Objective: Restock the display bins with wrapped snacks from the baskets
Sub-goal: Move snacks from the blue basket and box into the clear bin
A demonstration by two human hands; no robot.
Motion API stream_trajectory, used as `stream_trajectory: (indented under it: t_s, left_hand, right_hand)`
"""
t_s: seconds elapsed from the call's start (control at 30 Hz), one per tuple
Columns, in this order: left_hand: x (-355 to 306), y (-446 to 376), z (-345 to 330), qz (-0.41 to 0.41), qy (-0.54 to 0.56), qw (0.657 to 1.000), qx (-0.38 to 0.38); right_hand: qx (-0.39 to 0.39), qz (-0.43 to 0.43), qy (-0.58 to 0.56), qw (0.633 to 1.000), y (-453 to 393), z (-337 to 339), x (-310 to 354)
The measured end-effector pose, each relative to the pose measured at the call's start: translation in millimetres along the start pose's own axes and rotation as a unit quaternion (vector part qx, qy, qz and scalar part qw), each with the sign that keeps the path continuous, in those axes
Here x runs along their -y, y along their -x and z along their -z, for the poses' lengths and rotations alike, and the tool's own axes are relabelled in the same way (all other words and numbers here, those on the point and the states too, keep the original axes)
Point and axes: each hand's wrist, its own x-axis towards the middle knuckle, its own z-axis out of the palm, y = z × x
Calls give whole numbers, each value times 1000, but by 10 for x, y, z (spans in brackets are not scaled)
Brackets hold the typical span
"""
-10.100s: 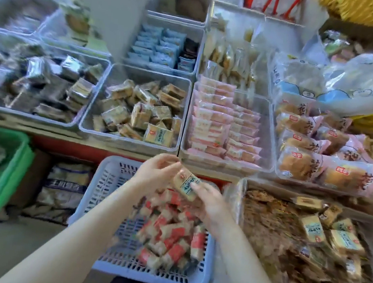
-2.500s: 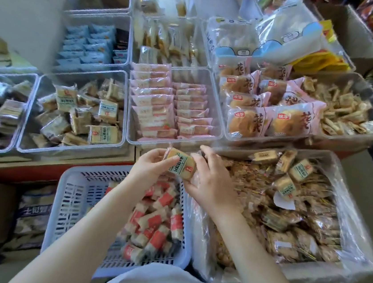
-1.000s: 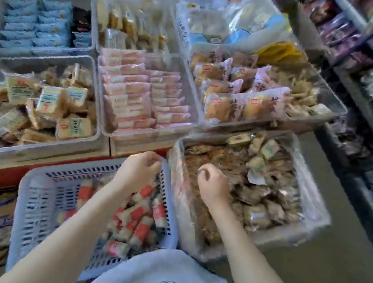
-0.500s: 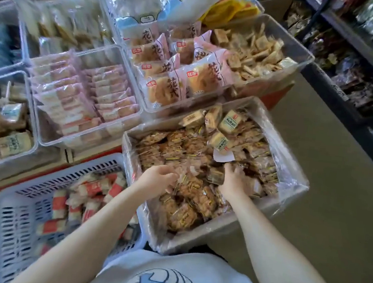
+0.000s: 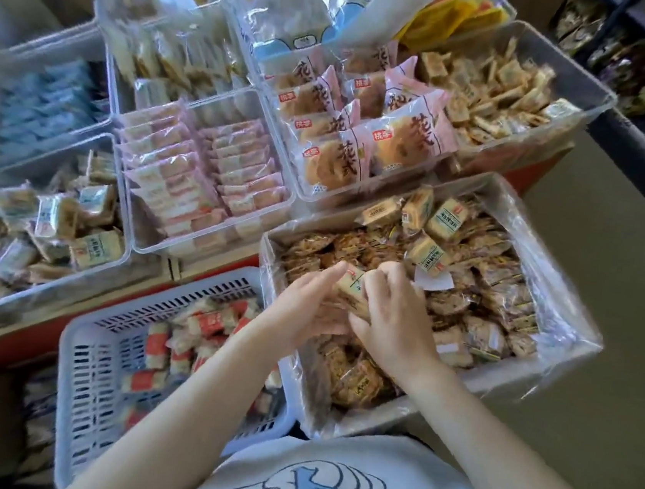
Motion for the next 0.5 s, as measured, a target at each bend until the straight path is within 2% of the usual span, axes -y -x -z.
stream_trajectory:
  t_s: [0.13,0.27,0.5]
  left_hand:
    - [-110,143,517,-86,28,994,-65]
    - [-140,349,1147,-130,60,988,-64]
    - [-249,816,2376,-207,164,954,-139]
  right_hand:
    - [31,79,-22,996,-259,38,336]
    - [40,165,41,985,-568,-146,777]
    - [62,238,128,961,-1328,-793,2086]
